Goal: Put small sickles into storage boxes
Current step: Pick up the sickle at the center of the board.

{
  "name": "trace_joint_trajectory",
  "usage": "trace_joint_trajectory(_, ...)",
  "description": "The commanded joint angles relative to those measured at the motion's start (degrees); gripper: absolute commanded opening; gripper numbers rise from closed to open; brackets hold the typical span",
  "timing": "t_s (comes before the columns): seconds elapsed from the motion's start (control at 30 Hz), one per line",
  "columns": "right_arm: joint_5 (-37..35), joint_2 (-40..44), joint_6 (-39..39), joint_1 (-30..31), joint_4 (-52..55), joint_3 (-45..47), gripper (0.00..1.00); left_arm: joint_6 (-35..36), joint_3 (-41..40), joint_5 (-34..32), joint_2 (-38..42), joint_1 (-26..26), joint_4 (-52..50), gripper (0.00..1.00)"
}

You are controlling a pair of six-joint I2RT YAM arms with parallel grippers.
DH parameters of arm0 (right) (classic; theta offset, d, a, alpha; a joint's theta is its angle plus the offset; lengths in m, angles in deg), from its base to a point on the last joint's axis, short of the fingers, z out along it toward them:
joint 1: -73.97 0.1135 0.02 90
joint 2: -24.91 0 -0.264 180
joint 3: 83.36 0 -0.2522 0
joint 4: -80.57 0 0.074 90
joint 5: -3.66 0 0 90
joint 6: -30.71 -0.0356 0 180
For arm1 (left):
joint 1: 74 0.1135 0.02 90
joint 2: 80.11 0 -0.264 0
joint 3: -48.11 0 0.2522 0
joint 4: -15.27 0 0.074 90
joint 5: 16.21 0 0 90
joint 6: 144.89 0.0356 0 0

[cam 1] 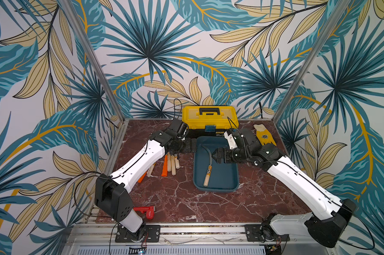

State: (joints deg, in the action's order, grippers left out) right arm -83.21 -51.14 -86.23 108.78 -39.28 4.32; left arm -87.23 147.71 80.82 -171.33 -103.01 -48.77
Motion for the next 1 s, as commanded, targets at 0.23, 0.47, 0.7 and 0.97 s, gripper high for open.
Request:
trace_joint_trajectory(0.23, 3.00, -4.86, 0.02, -0.07, -3.41, -2.34, 0.99, 0.72, -5.04, -1.09, 0.03, 3.95, -0.62, 1.00)
trace_joint_trajectory(0.47, 4.11, -7.91, -0.04, -0.02, -4.29, -3.52, 1.00, -0.01, -6.91, -0.97, -2.85, 5.50, -0.72, 0.99)
trace_joint_trajectory(0.7, 4.86, -10.80, 0.06, -0.06, -5.12, -4.74, 1.00, -0.71, -7.62, -0.23, -6.82, 6.77, -0.65, 0.99)
trace_joint_trajectory(0.97, 5.48, -13.71, -0.09, -0.09, -5.79, -5.63, 1.00, -0.11, -6.50, -0.28, -11.78, 7.40, -0.61, 0.65)
